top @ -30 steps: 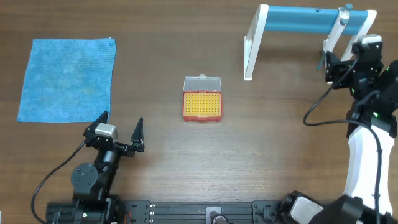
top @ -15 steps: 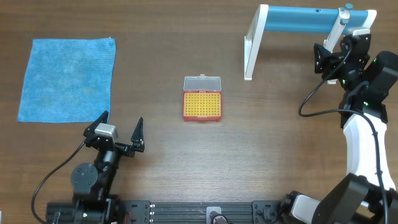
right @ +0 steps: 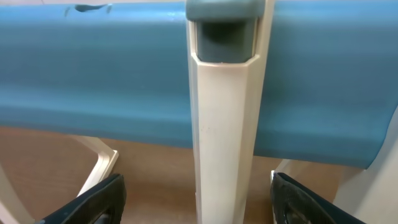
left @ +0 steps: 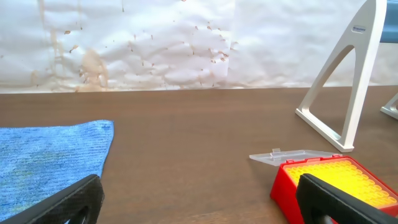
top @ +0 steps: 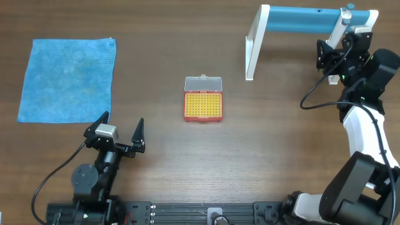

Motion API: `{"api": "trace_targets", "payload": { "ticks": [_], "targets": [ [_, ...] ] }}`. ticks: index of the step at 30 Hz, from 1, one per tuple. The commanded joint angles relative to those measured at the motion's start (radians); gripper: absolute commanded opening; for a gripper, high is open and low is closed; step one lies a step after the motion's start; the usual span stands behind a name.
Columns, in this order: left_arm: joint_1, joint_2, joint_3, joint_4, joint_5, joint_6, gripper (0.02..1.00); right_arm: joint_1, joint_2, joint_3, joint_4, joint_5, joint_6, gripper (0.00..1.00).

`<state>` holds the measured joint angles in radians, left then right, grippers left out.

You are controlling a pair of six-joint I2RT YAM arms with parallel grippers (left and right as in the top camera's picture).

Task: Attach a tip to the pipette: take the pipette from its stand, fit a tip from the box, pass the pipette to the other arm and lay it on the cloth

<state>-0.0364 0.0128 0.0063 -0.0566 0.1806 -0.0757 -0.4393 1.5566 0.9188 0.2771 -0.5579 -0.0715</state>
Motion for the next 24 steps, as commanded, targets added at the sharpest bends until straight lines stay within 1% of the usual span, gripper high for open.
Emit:
{"api": "trace_targets", "payload": {
  "ticks": [1,18,24],
  "targets": [
    [-0.003,-0.006,-0.001,-0.008,0.0,0.005,0.998,0.012,0.018,0.021,0.018,0.027,0.016,0.748],
    [-0.003,-0.006,-0.001,-0.008,0.0,0.005,0.996,0.013,0.085,0.021,0.117,0.027,0.034,0.63],
    [-0.003,-0.006,-0.001,-0.008,0.0,0.006,0.998,0.018,0.089,0.021,0.13,0.027,0.034,0.544]
  ]
}}
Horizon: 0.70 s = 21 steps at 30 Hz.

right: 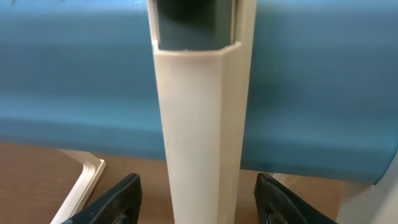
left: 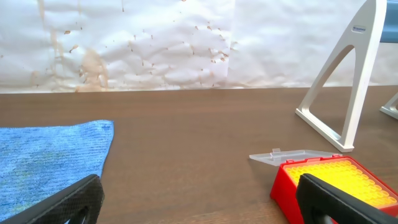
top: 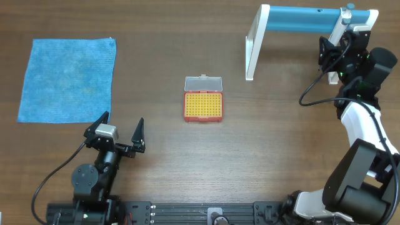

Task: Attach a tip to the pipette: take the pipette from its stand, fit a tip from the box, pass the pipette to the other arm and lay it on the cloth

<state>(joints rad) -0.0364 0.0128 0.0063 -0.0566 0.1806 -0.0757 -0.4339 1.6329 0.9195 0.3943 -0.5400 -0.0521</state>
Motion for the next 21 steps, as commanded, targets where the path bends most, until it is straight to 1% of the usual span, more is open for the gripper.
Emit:
{"api": "trace_targets", "payload": {
  "ticks": [1,14,17,19,20,21],
  "targets": [
    [-0.003,-0.006,-0.001,-0.008,0.0,0.006,0.996,0.013,0.013,0.02,0.013,0.01,0.015,0.524],
    [-0.003,-0.006,-0.001,-0.008,0.0,0.005,0.998,0.013,0.013,0.02,0.013,0.009,0.034,0.27],
    [-0.003,-0.006,-0.001,-0.008,0.0,0.005,0.998,0.013,0.013,0.02,0.012,0.009,0.034,0.246],
    [-0.003,-0.006,-0.001,-0.008,0.0,0.006,0.998,0.013,0.013,0.02,0.013,0.008,0.034,0.194],
    [-0.003,-0.006,-0.001,-0.008,0.0,0.006,0.998,0.013,0.013,0.02,0.012,0.008,0.034,0.145],
    [-0.003,-0.006,-0.001,-0.008,0.0,0.006,0.998,0.013,0.013,0.02,0.012,0.008,0.034,0.13]
  ]
}}
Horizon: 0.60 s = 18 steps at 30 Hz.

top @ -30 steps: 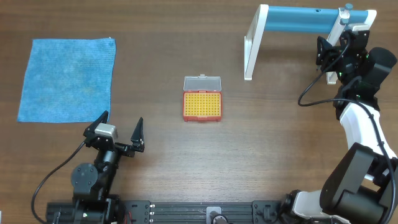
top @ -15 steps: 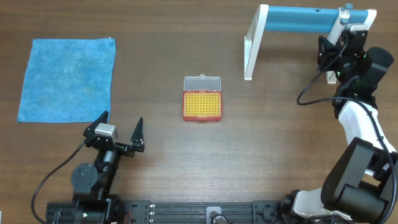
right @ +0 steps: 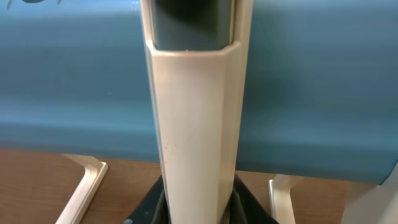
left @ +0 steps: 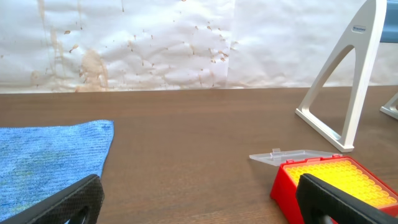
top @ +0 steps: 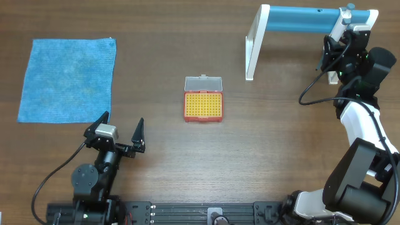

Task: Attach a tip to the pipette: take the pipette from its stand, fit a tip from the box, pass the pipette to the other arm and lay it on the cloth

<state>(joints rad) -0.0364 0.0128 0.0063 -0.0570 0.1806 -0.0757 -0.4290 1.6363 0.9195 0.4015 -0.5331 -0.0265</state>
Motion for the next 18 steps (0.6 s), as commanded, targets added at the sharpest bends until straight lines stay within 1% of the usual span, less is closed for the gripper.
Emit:
{"api": "trace_targets", "payload": {
  "ticks": [1,2,4,12,18],
  "targets": [
    [-0.003,-0.006,-0.001,-0.008,0.0,0.005,0.998,0.008,0.01,0.02,0.005,0.002,0.008,0.11],
    [-0.003,-0.006,-0.001,-0.008,0.0,0.006,0.998,0.008,0.01,0.02,0.005,0.002,0.008,0.088],
    [-0.003,-0.006,-0.001,-0.008,0.0,0.006,0.998,0.007,0.009,0.02,0.005,0.001,0.008,0.08],
    [-0.003,-0.006,-0.001,-0.008,0.0,0.006,0.998,0.006,-0.039,0.02,0.0,-0.002,0.008,0.077],
    [-0.003,-0.006,-0.001,-0.008,0.0,0.006,0.996,-0.018,-0.162,0.019,-0.103,-0.001,0.004,0.077]
  ]
}}
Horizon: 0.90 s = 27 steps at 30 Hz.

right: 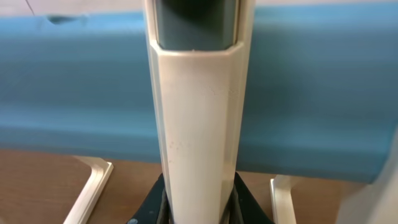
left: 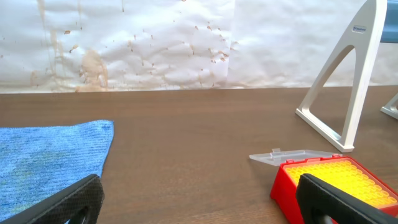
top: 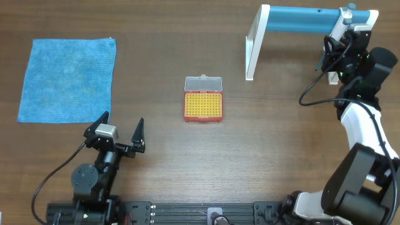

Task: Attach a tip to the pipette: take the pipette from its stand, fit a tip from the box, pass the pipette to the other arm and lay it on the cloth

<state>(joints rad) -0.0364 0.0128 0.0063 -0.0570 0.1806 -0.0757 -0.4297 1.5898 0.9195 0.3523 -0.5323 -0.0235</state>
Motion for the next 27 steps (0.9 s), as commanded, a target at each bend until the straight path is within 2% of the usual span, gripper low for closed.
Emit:
{"api": "trace_targets", "payload": {
  "ticks": [1,5,7,11,16,17,19,22,25,27],
  "targets": [
    [-0.003,-0.006,-0.001,-0.008,0.0,0.006,0.998,-0.022,-0.137,0.019,-0.072,-0.002,-0.004,0.077],
    [-0.003,-0.006,-0.001,-0.008,0.0,0.005,0.998,-0.039,-0.239,0.019,-0.135,-0.004,-0.014,0.08],
    [-0.003,-0.006,-0.001,-0.008,0.0,0.006,0.998,-0.039,-0.296,0.019,-0.154,-0.04,-0.014,0.077],
    [-0.003,-0.006,-0.001,-0.008,0.0,0.006,0.998,-0.039,-0.417,0.019,-0.157,-0.24,0.053,0.08],
    [-0.003,-0.006,-0.001,-0.008,0.0,0.005,0.996,-0.01,-0.51,0.019,-0.126,-0.55,0.088,0.077],
    [-0.003,-0.006,-0.001,-0.008,0.0,0.006,0.998,0.008,-0.52,0.019,-0.117,-0.575,0.126,0.077],
    [-0.003,-0.006,-0.001,-0.008,0.0,0.005,0.996,0.05,-0.524,0.019,-0.1,-0.603,0.175,0.077],
    [-0.003,-0.006,-0.001,-0.008,0.0,0.005,0.996,0.157,-0.52,0.014,-0.064,-0.631,0.176,0.08],
    [-0.003,-0.006,-0.001,-0.007,0.0,0.006,0.998,0.302,-0.5,-0.006,0.029,-0.621,0.177,0.08],
    [-0.003,-0.006,-0.001,-0.008,0.0,0.005,0.998,0.405,-0.478,-0.025,0.068,-0.573,0.177,0.08]
  ]
}}
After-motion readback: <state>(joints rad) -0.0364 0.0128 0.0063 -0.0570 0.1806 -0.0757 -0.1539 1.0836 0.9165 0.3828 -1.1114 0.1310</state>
